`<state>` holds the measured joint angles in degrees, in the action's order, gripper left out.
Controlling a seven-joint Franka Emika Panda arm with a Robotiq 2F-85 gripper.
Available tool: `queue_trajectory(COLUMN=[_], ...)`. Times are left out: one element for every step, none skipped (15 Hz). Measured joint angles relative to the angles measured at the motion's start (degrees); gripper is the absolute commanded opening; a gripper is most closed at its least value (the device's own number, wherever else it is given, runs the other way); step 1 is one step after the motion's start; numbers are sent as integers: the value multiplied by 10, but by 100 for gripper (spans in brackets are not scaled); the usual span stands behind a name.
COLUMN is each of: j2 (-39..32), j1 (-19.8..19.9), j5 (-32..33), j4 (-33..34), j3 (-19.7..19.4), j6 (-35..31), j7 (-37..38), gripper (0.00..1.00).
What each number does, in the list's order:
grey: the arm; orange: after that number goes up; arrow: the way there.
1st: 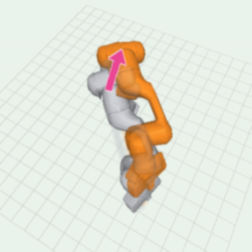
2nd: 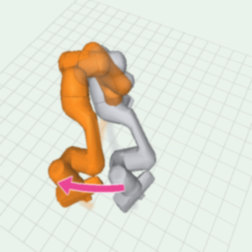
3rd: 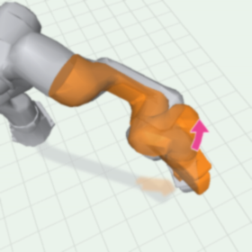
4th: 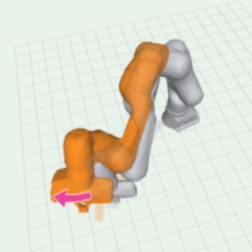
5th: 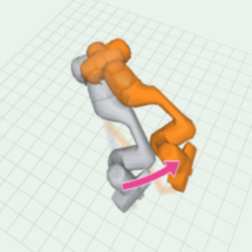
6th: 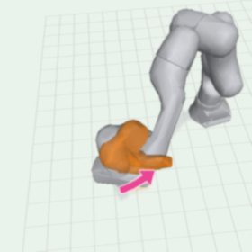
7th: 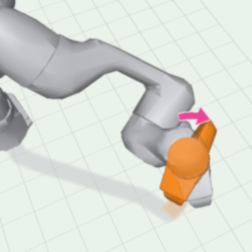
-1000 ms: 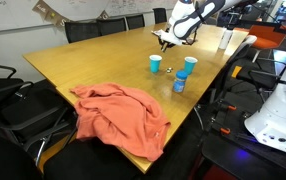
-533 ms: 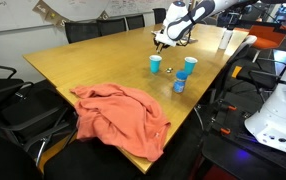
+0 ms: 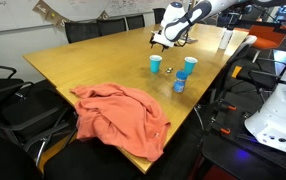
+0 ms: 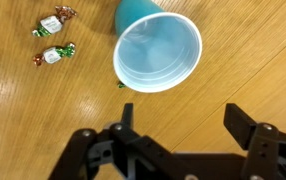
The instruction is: Put the sweet that's nearest to the cup on the right in the cup on the left
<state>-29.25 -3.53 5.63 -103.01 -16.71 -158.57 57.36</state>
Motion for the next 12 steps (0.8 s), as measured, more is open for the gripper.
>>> queue_trajectory(j2=[2,6,13,22,35,51,68,86,105,122,138,152], j1=[1,4,7,11,14,16,17,17,17,17,17,17], j5=[-1,-5,-9,-16,-24,-30,-34,-34,-34,-33,-31,-28], j4=[0,0,-2,-5,-10,-18,-25,-33,-41,-49,-56,-64], j3=[3,9,15,21,27,32,34,35,35,35,35,35], j6=[0,0,0,0,3,12,28,47,69,90,109,124], j7=[-8,-20,-34,-50,-67,-82,-93,-102,-109,-113,-115,-119], gripper=[100,100,100,100,100,100,100,100,100,100,100,100])
